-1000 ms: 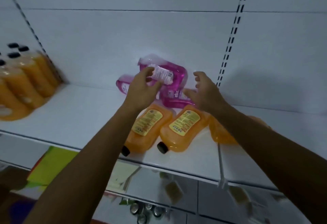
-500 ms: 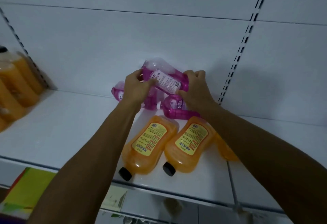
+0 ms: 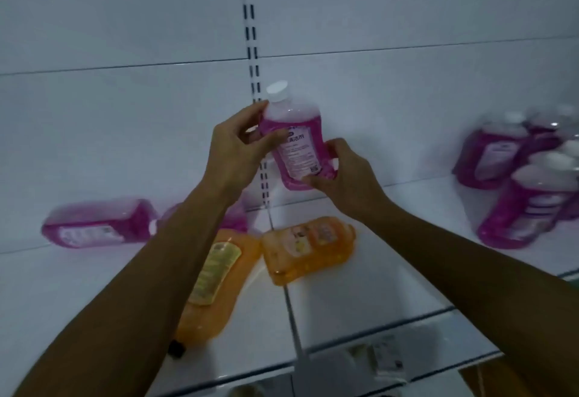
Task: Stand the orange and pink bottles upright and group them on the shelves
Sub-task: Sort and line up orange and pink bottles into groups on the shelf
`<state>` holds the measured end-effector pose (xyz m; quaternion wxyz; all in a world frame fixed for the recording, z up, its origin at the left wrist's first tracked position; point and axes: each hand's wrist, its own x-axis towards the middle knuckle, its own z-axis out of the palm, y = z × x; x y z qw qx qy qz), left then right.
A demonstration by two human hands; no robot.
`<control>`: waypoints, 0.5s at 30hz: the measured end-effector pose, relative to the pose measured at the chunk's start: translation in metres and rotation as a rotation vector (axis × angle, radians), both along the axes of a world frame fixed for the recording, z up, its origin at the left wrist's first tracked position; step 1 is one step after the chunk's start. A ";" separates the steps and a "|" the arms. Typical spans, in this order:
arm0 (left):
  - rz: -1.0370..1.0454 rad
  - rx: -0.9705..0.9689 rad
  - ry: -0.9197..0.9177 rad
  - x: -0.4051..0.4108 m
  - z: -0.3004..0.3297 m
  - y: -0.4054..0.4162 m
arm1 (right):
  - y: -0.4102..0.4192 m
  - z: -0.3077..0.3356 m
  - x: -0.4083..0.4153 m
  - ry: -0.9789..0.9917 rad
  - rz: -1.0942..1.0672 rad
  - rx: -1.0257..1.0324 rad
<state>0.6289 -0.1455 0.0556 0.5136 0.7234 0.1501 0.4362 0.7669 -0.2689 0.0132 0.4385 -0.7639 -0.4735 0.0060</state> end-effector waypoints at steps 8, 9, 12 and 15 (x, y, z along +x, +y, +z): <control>-0.233 0.057 0.088 0.140 -0.018 -0.084 | -0.094 -0.036 0.084 0.185 -0.308 0.084; -0.232 0.047 0.098 0.155 -0.024 -0.092 | -0.101 -0.042 0.091 0.198 -0.331 0.111; -0.211 -0.029 0.118 0.196 -0.040 -0.107 | -0.110 -0.065 0.115 0.253 -0.384 0.193; -0.187 -0.051 0.145 0.233 -0.053 -0.116 | -0.114 -0.101 0.142 0.311 -0.357 0.168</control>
